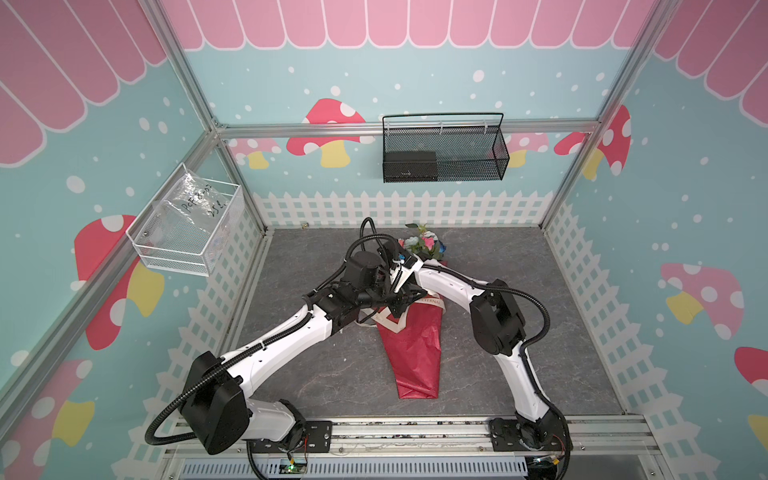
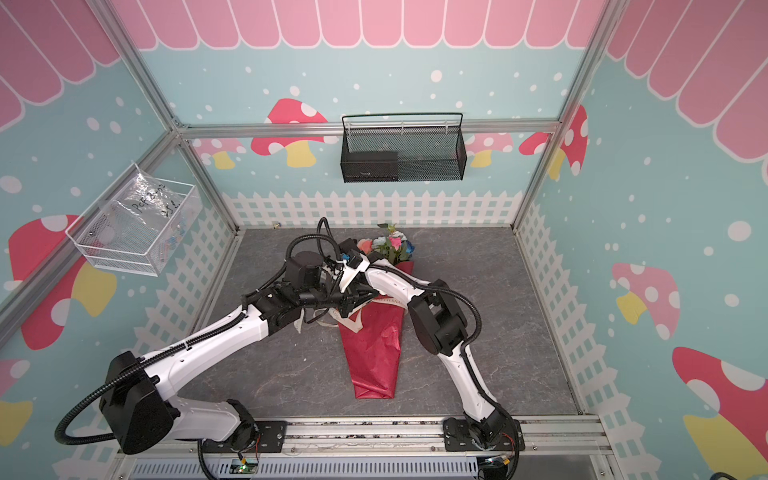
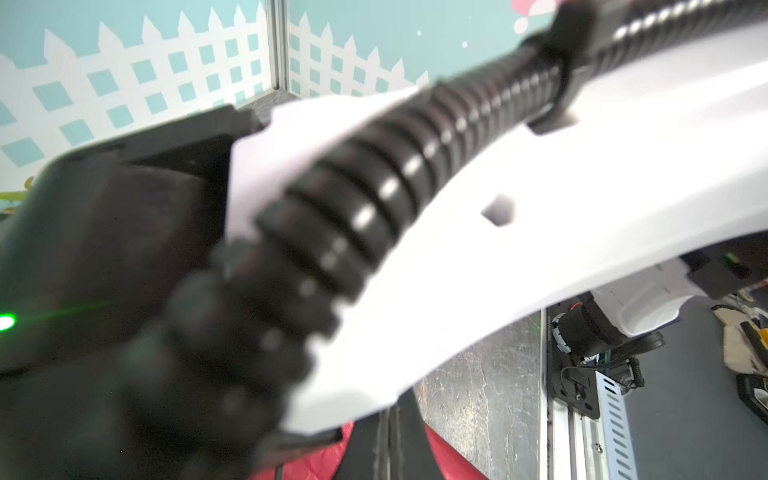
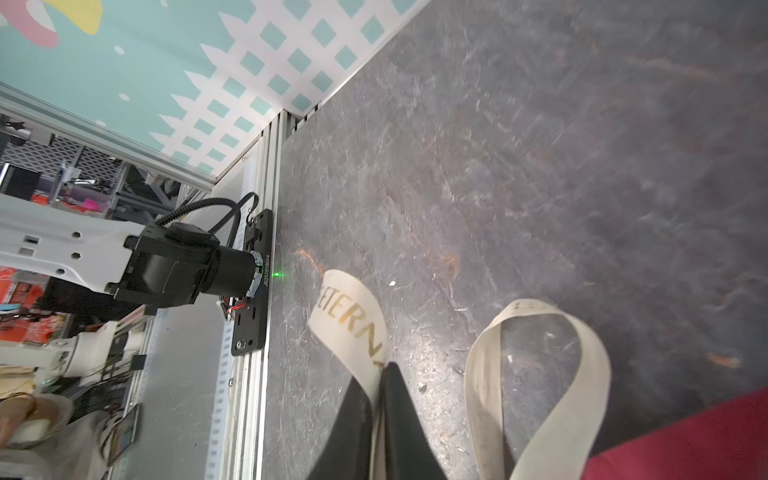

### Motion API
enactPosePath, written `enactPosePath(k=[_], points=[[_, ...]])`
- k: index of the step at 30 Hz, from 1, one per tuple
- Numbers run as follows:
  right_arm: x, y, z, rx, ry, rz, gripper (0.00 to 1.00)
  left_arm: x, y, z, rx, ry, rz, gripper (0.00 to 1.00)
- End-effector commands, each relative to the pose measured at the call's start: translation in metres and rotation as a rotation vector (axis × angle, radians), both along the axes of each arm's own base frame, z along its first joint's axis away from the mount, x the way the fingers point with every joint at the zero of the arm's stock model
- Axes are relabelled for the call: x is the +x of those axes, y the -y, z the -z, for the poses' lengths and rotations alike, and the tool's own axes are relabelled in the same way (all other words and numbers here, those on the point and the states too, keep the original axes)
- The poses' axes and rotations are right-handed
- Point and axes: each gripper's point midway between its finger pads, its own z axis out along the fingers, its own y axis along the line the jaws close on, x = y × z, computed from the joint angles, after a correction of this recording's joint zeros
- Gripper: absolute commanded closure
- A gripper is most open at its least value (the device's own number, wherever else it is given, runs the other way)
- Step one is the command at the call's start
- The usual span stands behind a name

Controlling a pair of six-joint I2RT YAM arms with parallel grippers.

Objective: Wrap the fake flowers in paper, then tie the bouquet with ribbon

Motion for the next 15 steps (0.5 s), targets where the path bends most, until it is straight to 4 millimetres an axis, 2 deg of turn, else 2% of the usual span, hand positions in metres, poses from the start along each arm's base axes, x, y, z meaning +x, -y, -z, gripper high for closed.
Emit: enactPosePath(k=[1, 5, 9, 12, 15], points=[[-0.025, -0.005, 0.021, -0.011, -0.053, -0.073, 0.73, 0.012, -0.007, -0.021, -0.038, 0.11, -0.067, 1.0], [-0.015, -0.005, 0.02, -0.037, -0.013, -0.04, 0.6, 0.012, -0.013, -0.015, -0.053, 0.092, -0.095, 1.0], [0.01, -0.003, 0.003, -0.064, 0.073, 0.044, 0.58, 0.017, -0.022, -0.01, -0.066, 0.066, -0.128, 1.0], [0.053, 0.014, -0.009, -0.131, 0.155, 0.217, 0.62, 0.022, -0.029, -0.009, -0.084, 0.045, -0.152, 1.0], [0.099, 0.05, -0.023, -0.194, 0.198, 0.441, 0.63, 0.028, -0.034, -0.007, -0.106, 0.024, -0.179, 1.0]])
